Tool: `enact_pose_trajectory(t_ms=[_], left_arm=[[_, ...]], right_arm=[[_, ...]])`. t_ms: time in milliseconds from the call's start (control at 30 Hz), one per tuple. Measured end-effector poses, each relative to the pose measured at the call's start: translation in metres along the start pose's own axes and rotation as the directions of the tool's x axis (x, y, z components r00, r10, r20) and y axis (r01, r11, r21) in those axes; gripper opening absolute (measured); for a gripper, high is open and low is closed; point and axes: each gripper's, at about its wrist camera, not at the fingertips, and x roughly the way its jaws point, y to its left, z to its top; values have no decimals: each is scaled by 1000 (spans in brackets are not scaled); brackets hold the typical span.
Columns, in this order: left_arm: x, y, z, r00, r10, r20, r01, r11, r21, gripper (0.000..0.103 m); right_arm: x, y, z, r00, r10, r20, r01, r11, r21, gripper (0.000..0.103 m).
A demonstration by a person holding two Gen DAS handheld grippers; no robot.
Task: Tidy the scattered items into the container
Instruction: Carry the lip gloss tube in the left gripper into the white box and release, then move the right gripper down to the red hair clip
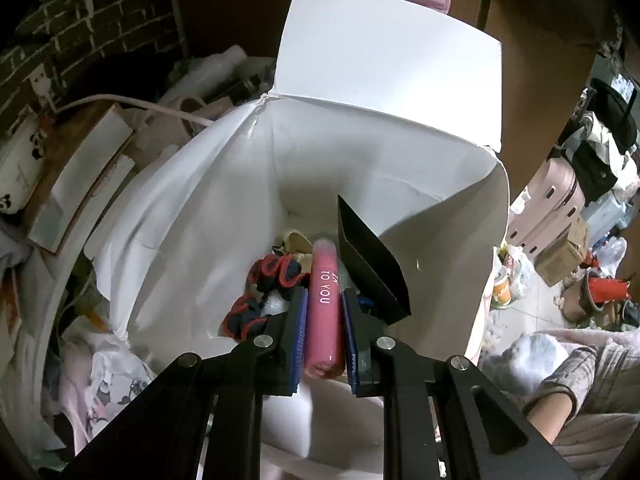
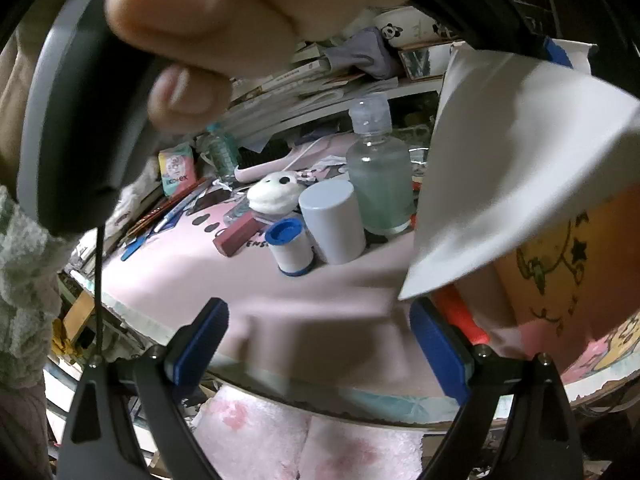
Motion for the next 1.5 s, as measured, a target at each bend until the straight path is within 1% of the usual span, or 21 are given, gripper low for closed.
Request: enact_pose_trajectory(t_ms=[67,133,233,267,333,433,533,567,600,667,733,800,900,933,1000,1133,1200,1233,1300,1433,1500], left_arm=[[-1,0,1,1000,-2,6,2,1000,-7,19],[-7,1,-1,1000,-4,29,5,1000,-20,44],[-21,3,-5,996,-14,84,17,999,-33,67],[-27,4,-7,994,-17,106,22,999,-39,70],[-42,7,-13,987,-20,159,30,998,-59,82],[-64,12,-27,972,-11,236,38,994,-107,90],[-83,18,-46,952,44,304,12,984,-180,100],[-89,20,-53,942,76,327,-8,979,-203,100],[-97,22,-65,925,123,359,-39,972,-233,101],[-108,28,-83,901,195,388,-81,953,-291,103],[-117,36,-107,873,285,395,-131,918,-374,103],[-125,40,-132,847,345,405,-156,889,-430,103],[-132,47,-163,830,358,428,-128,869,-479,103],[-134,48,-174,824,360,437,-116,862,-493,103],[-137,50,-192,811,377,447,-109,849,-518,103],[-137,51,-210,802,399,444,-109,829,-549,103],[-138,52,-217,799,405,444,-104,821,-561,103],[-138,53,-219,799,402,447,-99,821,-562,103],[-138,54,-223,798,399,451,-92,821,-563,103],[-134,55,-224,803,405,436,-105,817,-566,103],[-133,56,-224,806,393,442,-91,821,-564,103]], right_arm=[[0,0,0,1000,-1,1,1,1000,0,91],[-1,0,0,1000,-5,4,5,1000,1,91],[-1,-2,-1,1000,-12,9,12,1000,5,91],[-1,-2,-2,1000,-15,14,15,1000,7,91],[-2,-4,-4,999,-21,27,21,1000,11,91],[-3,-4,-8,998,-36,49,36,999,8,91],[-5,-3,-14,994,-63,91,64,998,-7,91],[-7,-3,-16,992,-69,105,71,997,-12,91],[-9,-3,-17,990,-74,119,76,997,-18,91],[-11,-2,-21,987,-82,139,88,996,-32,91],[-12,0,-25,983,-93,158,102,994,-46,91],[-17,4,-28,970,-141,200,158,985,-73,91],[-20,14,-32,933,-246,262,289,947,-139,91],[-18,16,-33,926,-270,262,316,936,-153,91],[-14,14,-33,923,-293,250,338,928,-156,91],[-10,10,-28,898,-347,272,395,907,-145,91],[-6,8,-26,878,-390,278,441,885,-151,91],[-2,6,-24,873,-407,267,456,876,-155,91],[6,-1,-23,881,-419,222,455,877,-152,91],[7,-10,-26,919,-350,180,372,922,-107,90],[6,-12,-29,937,-306,170,323,943,-79,77]])
